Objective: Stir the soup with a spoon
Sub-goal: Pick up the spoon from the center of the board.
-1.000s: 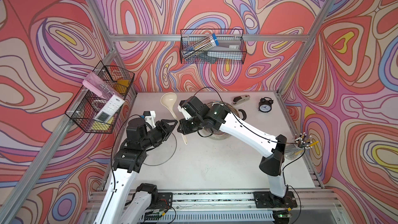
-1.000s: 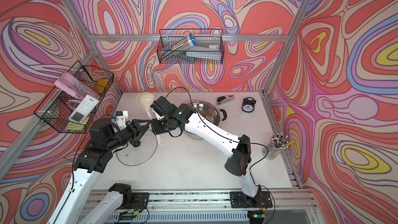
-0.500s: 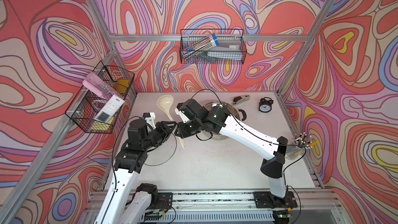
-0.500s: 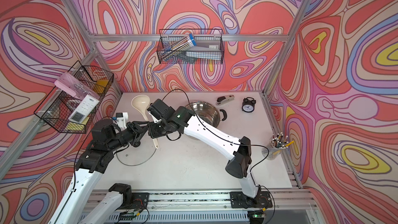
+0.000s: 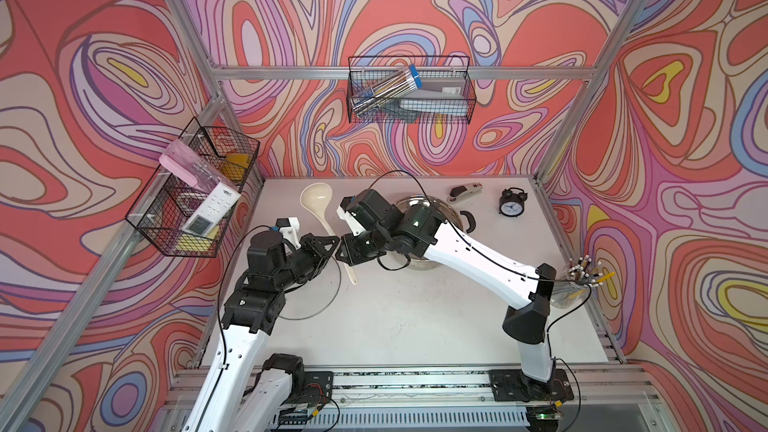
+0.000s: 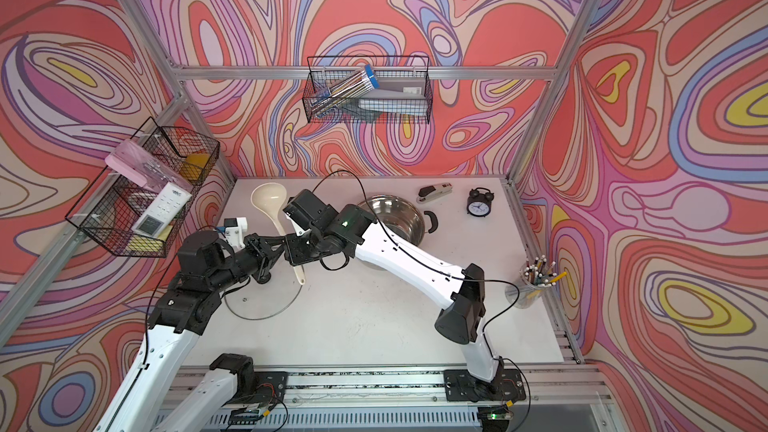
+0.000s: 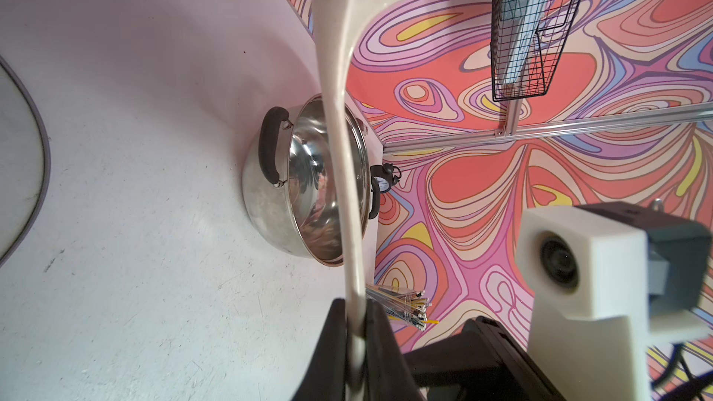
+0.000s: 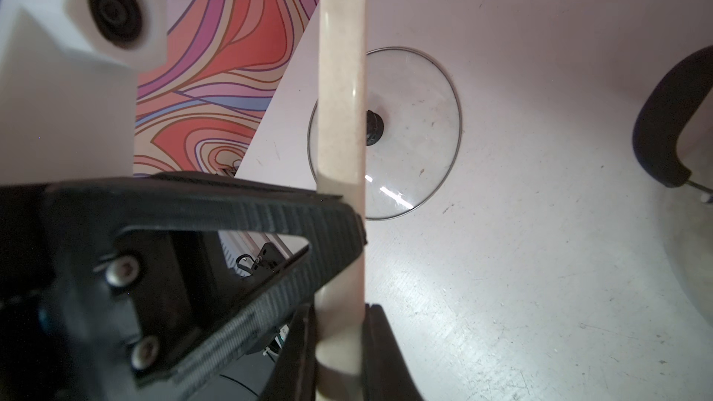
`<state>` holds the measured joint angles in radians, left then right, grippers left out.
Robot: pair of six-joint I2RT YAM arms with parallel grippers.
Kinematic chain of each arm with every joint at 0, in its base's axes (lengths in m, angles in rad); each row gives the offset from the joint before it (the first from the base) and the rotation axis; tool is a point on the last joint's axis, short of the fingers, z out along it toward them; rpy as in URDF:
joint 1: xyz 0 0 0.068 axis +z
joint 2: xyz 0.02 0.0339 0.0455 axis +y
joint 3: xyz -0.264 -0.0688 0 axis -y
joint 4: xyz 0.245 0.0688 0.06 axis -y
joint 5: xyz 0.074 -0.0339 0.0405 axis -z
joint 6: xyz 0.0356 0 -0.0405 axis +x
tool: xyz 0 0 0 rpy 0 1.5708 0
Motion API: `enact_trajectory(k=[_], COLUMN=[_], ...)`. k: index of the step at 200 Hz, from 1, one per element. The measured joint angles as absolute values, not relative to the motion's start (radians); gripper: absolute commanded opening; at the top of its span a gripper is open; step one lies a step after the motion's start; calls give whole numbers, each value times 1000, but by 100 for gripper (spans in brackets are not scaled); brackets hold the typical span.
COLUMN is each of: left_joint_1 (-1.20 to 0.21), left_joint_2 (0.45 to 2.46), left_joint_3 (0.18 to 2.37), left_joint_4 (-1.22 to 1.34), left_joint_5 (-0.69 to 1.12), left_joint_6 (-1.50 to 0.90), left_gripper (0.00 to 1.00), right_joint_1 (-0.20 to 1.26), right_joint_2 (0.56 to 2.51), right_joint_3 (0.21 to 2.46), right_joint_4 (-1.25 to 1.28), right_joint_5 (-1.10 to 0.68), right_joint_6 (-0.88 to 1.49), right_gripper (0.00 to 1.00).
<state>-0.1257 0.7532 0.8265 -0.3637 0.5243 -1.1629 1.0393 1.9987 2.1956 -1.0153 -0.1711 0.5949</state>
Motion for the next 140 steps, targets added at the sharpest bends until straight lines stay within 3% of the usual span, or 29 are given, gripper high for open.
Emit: enact_trajectory(k=[11, 20, 65, 76, 96, 140], left_joint_1=[-126, -126, -146, -152, -171, -227], left_joint_2=[754, 754, 792, 825, 894, 1032], left_joint_3=[824, 823, 835, 845, 860, 875], left_joint_4=[-357, -350, -264, -230, -147, 137], left_joint_5=[524, 524, 525, 524, 524, 513], left_joint_6=[-1173, -1182, -1262, -1281, -1319, -1427], left_gripper=[0, 0, 0, 0, 0, 0], right_joint_1=[1039, 1038, 1037, 1035, 1012, 827], right_joint_2=[1998, 1995, 1902, 1848, 1716, 1411], right_joint_3=[2196, 2195, 2131, 2085, 1958, 1578], right_joint_4=[-1015, -1015, -964, -930, -837, -490], right_joint_5=[-167, -163, -115, -105, -102, -193], right_joint_6=[595, 595, 598, 594, 633, 841], right_gripper=[0, 7, 61, 69, 71, 62])
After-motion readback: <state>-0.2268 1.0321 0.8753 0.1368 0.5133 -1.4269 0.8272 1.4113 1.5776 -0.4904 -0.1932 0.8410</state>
